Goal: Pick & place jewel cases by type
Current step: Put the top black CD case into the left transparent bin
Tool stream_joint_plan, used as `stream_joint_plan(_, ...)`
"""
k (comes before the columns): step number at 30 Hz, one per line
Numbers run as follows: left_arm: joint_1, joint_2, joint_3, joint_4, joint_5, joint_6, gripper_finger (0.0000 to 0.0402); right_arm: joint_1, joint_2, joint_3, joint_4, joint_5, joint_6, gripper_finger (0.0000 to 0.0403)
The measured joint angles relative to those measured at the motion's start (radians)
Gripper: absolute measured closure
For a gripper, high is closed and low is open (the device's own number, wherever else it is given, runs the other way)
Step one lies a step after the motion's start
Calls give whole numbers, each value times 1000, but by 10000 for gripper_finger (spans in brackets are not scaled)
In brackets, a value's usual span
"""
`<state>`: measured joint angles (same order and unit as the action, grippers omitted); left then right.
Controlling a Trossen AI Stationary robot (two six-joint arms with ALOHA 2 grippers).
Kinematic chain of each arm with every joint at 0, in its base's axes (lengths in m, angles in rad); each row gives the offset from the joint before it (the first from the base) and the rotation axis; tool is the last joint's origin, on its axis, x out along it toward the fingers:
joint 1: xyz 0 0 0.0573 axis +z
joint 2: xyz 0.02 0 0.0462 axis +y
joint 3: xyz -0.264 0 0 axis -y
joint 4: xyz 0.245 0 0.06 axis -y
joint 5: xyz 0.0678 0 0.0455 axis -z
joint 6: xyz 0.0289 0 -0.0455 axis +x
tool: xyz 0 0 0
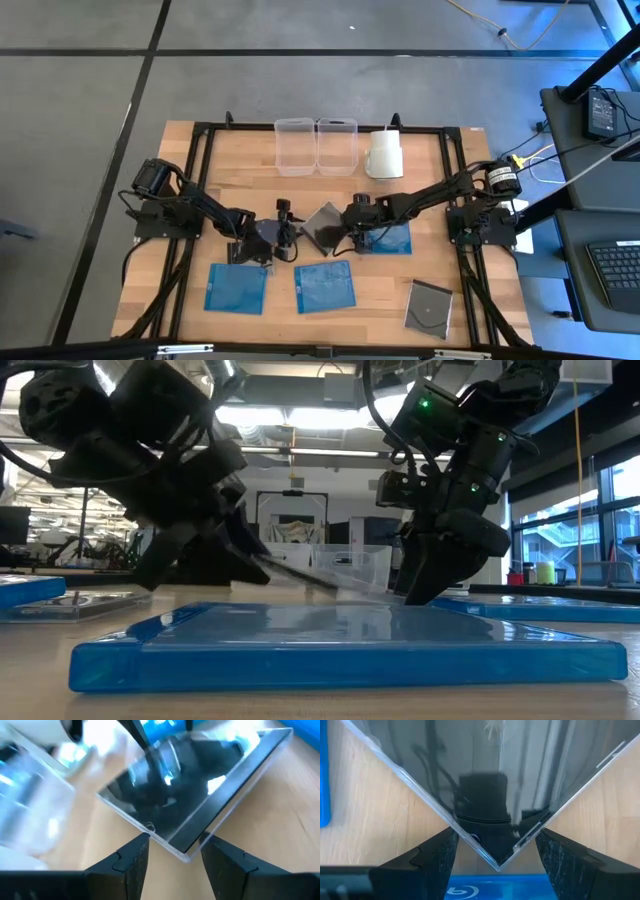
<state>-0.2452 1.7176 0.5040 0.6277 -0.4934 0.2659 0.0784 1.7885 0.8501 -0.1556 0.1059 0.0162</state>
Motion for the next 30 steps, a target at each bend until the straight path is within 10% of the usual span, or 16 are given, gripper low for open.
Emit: stream_joint_plan(30,-25,-2,-1,162,-132,199,226,0,2,0,8,-2,-2,130)
